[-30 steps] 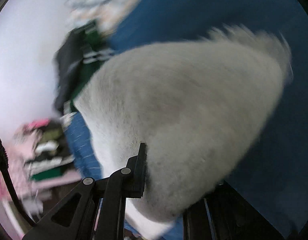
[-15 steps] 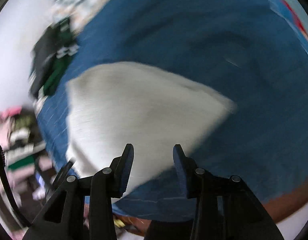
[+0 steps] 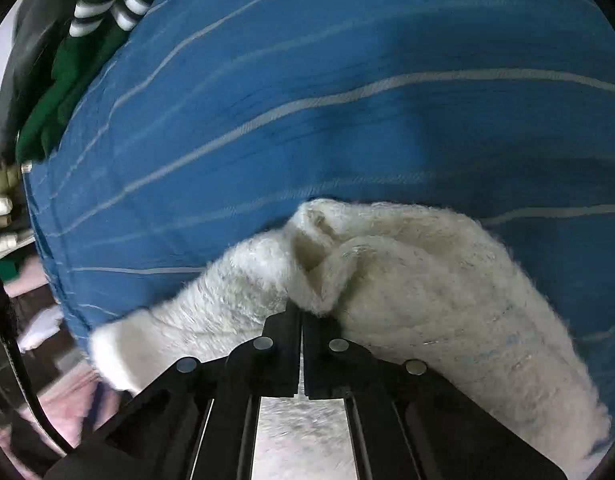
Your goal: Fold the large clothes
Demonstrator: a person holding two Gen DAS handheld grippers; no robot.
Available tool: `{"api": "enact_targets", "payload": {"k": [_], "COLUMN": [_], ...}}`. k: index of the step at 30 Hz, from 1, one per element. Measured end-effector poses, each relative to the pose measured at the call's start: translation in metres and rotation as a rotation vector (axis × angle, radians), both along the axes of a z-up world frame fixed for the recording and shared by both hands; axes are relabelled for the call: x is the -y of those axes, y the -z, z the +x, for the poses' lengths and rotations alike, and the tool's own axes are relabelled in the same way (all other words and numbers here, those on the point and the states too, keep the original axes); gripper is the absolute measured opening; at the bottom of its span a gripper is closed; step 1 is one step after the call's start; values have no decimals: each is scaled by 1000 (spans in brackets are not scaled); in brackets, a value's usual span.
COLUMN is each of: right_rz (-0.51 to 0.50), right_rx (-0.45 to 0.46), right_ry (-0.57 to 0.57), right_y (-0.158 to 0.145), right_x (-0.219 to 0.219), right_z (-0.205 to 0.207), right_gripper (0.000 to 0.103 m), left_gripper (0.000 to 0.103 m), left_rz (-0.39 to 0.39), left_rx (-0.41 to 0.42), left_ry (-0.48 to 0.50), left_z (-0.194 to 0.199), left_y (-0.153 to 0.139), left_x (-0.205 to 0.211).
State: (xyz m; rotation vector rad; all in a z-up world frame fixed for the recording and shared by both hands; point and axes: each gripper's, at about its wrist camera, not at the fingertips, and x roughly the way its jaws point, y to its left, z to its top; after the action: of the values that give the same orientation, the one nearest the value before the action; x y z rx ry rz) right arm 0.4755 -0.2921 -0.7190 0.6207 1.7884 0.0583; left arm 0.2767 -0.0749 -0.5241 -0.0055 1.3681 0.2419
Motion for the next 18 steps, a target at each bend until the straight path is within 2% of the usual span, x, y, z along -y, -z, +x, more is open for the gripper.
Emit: {"api": "enact_targets", "payload": {"k": [1, 2, 3, 5, 6, 8, 10, 11, 13, 14, 15, 18], "right_rz": [-3, 0, 14, 84, 151, 221, 228, 191, 36, 23, 21, -40], "right_rx": [27, 62, 122, 181, 200, 197, 162, 145, 80, 44, 35, 32], "right_ry": [-19, -39, -83, -131, -159, -230, -302, -335, -414, -416, -391, -407], "right_y": [-14, -30, -53, -84, -98, -109, -98, -87, -45, -26, -19, -21], "right_x": [-2, -5, -12, -28, -44, -76, -114, -125, -156, -163, -165, -179], "right_z": [4, 5, 3, -2, -8, -14, -17, -15, -12, -13, -11, 0], "right_gripper": [0, 5, 5, 5, 5, 5, 5, 5, 0, 0, 0, 0], "left_gripper": [96, 97, 97, 97, 97, 97, 97, 97, 99, 100, 101, 103], "left_rz": [23, 46, 75, 139, 162, 175, 140, 127, 112, 112, 115, 115], "left_rx": [-8, -20, -32, -56, -72, -103, -99, -98, -82, -80, -79, -50], "left_ry": [-20, -41, -62, -97, -110, -130, -160, -164, -165, -158, -143, -121], "left_z": [-9, -16, -23, -39, -45, -53, -61, -62, -61, -60, -58, -54], "left_y": [-1, 0, 1, 8, 14, 26, 38, 40, 46, 46, 50, 54], "left_x": [-5, -17, -30, -51, -60, -74, -87, -89, -92, -91, -90, -88]}}
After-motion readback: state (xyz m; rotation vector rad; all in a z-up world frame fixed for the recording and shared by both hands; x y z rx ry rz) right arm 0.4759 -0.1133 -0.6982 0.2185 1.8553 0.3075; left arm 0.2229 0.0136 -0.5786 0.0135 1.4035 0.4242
